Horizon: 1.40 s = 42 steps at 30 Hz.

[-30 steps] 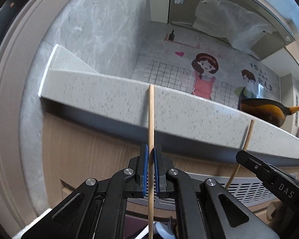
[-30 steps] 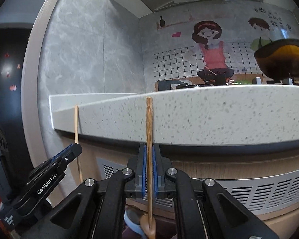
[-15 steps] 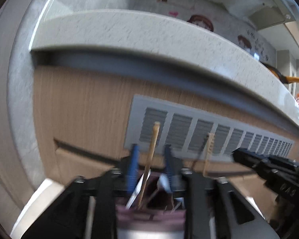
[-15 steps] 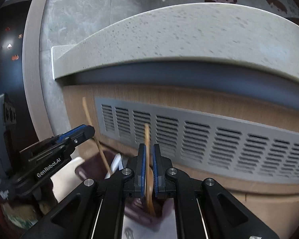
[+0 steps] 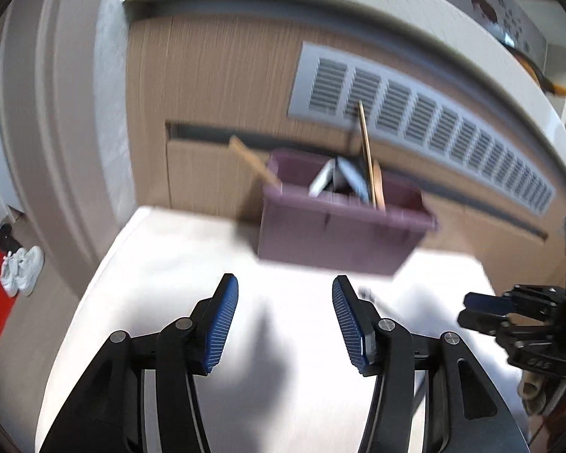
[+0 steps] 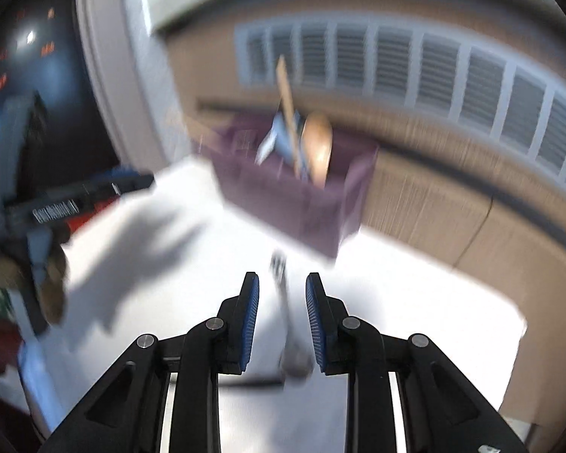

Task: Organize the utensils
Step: 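Drop both chopsticks into the purple caddy and open both grippers, then grasp the dark long-handled spoon by its handle with the left gripper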

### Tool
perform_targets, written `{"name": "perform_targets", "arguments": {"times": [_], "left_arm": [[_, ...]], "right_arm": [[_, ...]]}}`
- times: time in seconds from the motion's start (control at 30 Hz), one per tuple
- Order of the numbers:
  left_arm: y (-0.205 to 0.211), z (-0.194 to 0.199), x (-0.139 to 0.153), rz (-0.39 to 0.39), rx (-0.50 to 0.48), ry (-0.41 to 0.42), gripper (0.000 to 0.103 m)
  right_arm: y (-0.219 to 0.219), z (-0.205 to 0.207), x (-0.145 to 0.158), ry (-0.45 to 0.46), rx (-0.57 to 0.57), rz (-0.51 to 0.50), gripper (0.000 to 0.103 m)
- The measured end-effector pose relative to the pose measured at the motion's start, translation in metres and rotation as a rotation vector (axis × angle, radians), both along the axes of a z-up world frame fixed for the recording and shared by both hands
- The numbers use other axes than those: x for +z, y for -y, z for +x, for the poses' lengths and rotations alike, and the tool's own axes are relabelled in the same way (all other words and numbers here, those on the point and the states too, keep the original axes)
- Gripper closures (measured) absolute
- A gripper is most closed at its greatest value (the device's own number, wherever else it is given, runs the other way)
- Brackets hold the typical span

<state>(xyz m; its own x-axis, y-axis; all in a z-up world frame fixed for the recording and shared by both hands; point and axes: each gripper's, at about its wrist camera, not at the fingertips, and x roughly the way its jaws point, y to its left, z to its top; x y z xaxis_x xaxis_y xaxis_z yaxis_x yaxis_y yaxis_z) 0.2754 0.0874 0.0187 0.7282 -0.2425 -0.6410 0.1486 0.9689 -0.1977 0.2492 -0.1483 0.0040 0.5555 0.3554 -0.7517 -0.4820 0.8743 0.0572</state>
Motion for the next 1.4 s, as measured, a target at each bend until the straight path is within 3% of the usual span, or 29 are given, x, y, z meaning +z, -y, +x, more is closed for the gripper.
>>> {"name": "perform_targets", "arguments": {"times": [0.13,0.4,0.53,0.7,0.9,1.03,1.13,1.23,1.4], "left_arm": [[0.006,-0.022,-0.014,0.009,-0.091,-0.09,0.05],[0.016,-0.052,-0.034,0.0,-0.139,-0.186,0.05],[0.029,-0.056,-0.041,0.042,-0.169,-0.193,0.05],[0.023,-0.052,-0.043,0.005,-0.141,-0.195,0.05],[0.018,-0.054,-0.052,-0.014,-0.128,-0.225,0.05],[0.017,-0.054,-0.059,-0.018,-0.147,-0.248,0.05],[0.025,-0.052,-0.061,-0.046,-0.186,-0.258,0.05],[0.042,-0.05,-0.061,-0.061,-0.242,-0.269,0.05],[0.073,-0.047,-0.063,-0.003,-0.283,-0.278,0.05]], "right_arm": [[-0.004,-0.008,-0.024,-0.054,0.003,-0.045,0.079],[-0.005,-0.028,-0.039,-0.213,0.035,0.04,0.079],[-0.005,-0.028,-0.05,-0.266,-0.003,0.061,0.079],[-0.015,-0.005,-0.053,-0.24,-0.065,0.125,0.075],[-0.045,0.013,-0.039,-0.169,0.046,0.133,0.074],[-0.036,0.026,-0.031,-0.05,-0.014,-0.009,0.074],[-0.02,0.037,-0.044,-0.076,-0.062,-0.074,0.074],[-0.005,0.032,-0.052,-0.09,-0.084,-0.075,0.08],[0.023,-0.003,-0.05,-0.096,-0.113,-0.094,0.094]]}}
